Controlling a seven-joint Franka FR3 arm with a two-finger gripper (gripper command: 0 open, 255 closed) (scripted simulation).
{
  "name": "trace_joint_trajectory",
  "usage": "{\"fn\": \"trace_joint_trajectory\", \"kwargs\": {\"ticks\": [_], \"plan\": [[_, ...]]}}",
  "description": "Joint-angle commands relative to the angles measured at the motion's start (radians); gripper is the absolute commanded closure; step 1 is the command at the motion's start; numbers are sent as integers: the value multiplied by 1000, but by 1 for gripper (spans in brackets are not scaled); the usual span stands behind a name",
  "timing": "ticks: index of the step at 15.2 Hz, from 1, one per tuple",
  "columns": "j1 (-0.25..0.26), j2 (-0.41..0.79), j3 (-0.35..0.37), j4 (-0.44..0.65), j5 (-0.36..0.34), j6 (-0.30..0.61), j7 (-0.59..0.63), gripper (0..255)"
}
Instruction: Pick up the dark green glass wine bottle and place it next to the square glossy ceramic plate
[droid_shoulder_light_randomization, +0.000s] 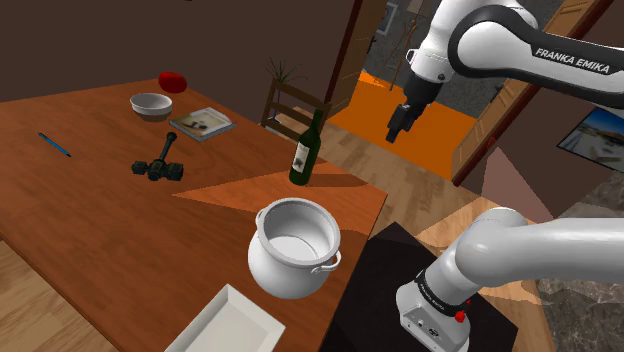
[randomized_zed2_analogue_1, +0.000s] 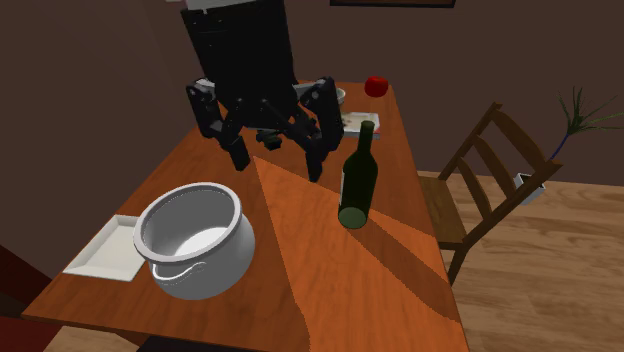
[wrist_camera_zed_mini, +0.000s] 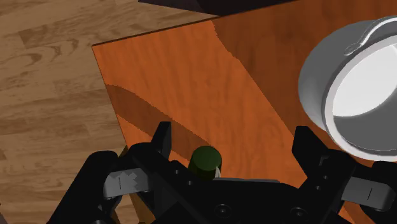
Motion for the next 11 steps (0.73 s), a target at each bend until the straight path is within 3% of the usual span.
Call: {"fn": "trace_joint_trajectory", "kwargs": {"ticks": [1,11], "plan": [[0,0,0,0,0,0,0,0],[-13,393,-47,211,4,187,-61,0]]}}
